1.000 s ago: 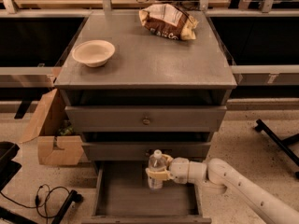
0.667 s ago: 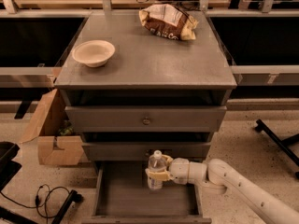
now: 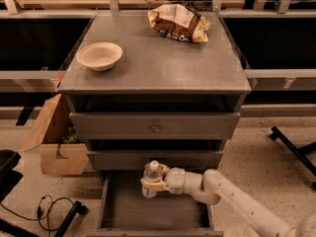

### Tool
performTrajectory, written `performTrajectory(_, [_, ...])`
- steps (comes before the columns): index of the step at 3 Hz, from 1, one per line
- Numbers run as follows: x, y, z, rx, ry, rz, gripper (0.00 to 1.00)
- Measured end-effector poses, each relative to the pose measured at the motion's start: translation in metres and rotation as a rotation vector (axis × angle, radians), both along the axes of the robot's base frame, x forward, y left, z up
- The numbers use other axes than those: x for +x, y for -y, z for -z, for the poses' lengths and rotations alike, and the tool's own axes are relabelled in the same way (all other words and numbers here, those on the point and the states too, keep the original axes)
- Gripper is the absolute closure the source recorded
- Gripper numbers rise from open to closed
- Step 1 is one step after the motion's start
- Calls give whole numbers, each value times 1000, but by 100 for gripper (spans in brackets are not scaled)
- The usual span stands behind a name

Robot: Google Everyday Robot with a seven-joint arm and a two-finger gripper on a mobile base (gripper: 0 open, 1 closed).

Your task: Place blue plastic bottle into bottom drawer

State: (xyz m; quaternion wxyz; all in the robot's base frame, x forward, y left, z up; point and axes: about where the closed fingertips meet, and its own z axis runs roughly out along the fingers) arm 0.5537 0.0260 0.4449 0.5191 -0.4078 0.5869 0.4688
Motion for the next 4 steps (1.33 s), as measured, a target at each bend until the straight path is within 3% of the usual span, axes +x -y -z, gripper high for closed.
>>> performTrajectory(1, [19,-54,74,18,68,-54,100])
performTrajectory(4, [21,-119,169,-41,54,-133,100])
